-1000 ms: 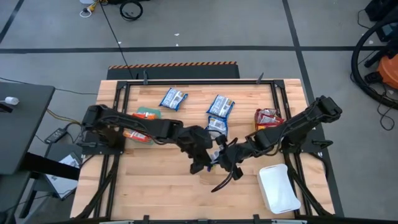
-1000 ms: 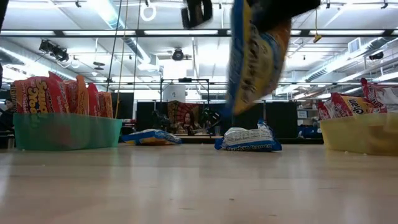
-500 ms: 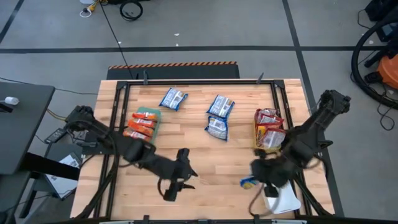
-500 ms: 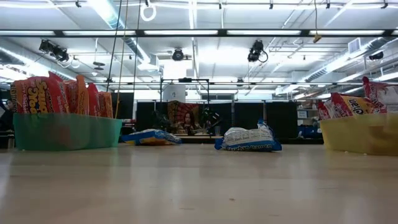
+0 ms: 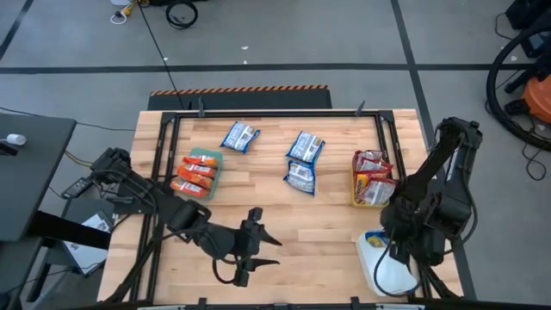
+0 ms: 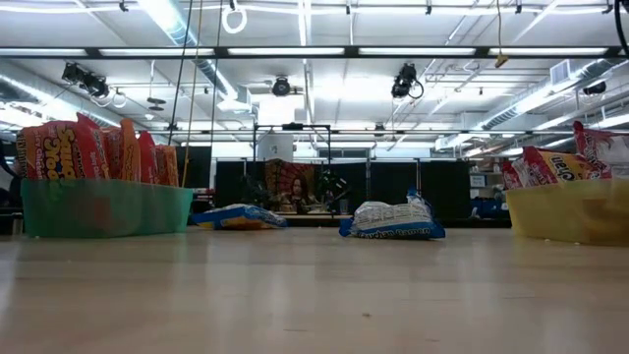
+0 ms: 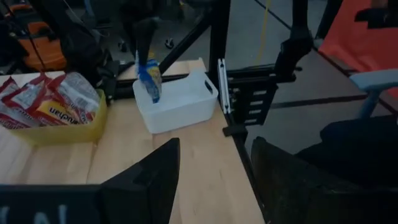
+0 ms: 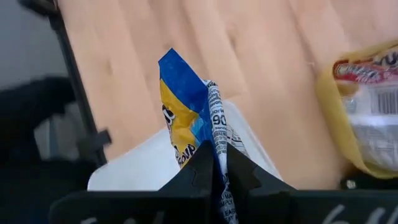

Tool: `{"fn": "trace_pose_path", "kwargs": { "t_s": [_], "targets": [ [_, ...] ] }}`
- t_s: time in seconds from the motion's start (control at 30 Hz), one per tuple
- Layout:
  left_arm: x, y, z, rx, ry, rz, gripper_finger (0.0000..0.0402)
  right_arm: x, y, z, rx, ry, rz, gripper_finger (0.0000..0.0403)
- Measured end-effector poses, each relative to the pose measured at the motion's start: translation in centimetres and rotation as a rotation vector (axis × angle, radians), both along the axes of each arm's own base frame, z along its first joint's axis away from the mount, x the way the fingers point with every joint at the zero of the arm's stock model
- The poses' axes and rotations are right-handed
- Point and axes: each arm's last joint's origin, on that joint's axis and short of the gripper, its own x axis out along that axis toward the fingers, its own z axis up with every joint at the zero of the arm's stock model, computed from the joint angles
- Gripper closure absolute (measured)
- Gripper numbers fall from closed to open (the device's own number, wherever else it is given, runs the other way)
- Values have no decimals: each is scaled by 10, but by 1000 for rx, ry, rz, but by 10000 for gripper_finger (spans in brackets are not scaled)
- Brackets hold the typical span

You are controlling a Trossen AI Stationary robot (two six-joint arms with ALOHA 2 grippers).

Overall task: Sort Maruchan noodles
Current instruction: Put the blue noodle pack into the white bin

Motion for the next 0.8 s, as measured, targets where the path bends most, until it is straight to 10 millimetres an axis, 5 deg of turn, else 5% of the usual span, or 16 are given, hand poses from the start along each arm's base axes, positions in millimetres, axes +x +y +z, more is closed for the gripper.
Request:
{"fn": "trace_pose_path", "kwargs": {
  "t_s": [0.3, 0.5, 0.8],
  "targets": [
    [7, 3, -3, 2, -12, 38, 200, -7, 6, -46, -8, -118, -108, 387],
    [34, 6, -27, -18, 22, 43, 200, -5, 0, -71, -38, -301, -186, 386],
    [62, 1, -67, -8, 71, 37, 200, -11, -6, -100, -85, -277, -155, 369]
  ]
}}
